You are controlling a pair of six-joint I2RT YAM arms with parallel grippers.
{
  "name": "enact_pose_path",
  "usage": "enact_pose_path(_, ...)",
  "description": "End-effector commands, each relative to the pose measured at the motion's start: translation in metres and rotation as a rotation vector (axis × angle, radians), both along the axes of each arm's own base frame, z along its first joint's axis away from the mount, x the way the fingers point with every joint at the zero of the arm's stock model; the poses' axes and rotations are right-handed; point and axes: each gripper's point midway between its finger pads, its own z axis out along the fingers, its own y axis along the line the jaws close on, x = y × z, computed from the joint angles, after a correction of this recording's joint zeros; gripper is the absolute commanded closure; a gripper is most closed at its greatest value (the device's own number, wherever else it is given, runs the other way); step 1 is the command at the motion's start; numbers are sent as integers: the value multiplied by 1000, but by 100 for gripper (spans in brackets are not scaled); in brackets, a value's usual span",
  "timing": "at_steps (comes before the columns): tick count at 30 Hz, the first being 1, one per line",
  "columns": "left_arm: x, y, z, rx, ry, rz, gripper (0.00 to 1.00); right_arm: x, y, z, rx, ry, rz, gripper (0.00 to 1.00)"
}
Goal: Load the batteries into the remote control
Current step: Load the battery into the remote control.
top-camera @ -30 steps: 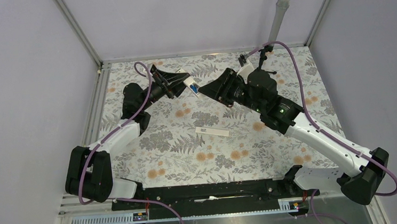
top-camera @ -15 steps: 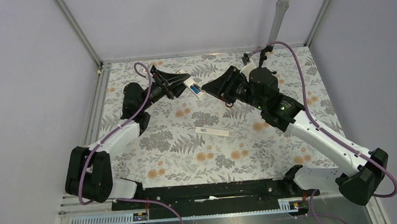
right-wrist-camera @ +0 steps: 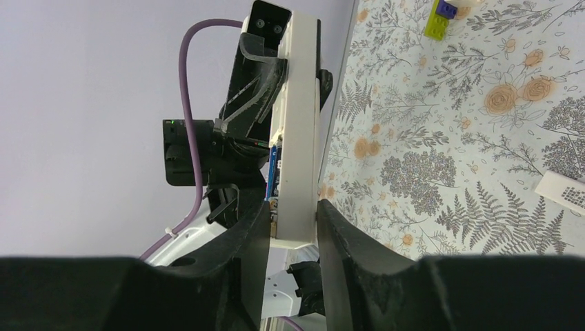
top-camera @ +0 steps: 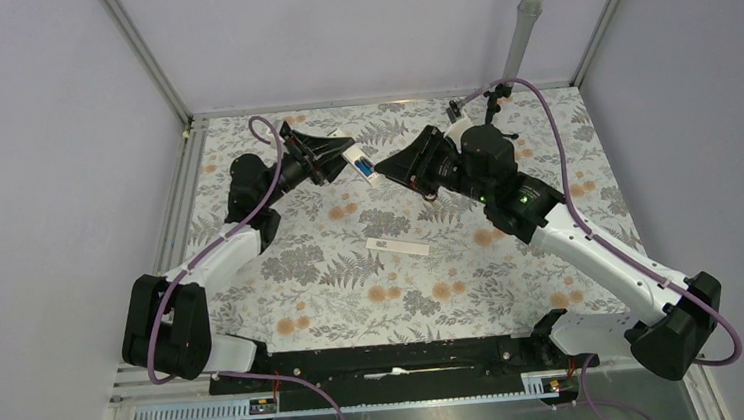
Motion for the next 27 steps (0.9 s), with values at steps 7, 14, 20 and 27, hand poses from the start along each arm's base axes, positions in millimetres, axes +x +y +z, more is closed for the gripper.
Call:
enact_pose_path(7,-28,-5,72,43,-355,-50,84,14,-12,-40,-221,134,-68,69)
enact_pose_path(14,-29,-8,69,198,-450,-44,83,17,-11,-60,-347,145,-20,64)
enact_pose_path(20,-26,-9,61,271,-461,-49,83,25,-17,-63,-435,68,-16,55)
enact_pose_path(27,-19,-7,37,414,-474,-40,83,20,-15,-10,-273,-101,-18,34)
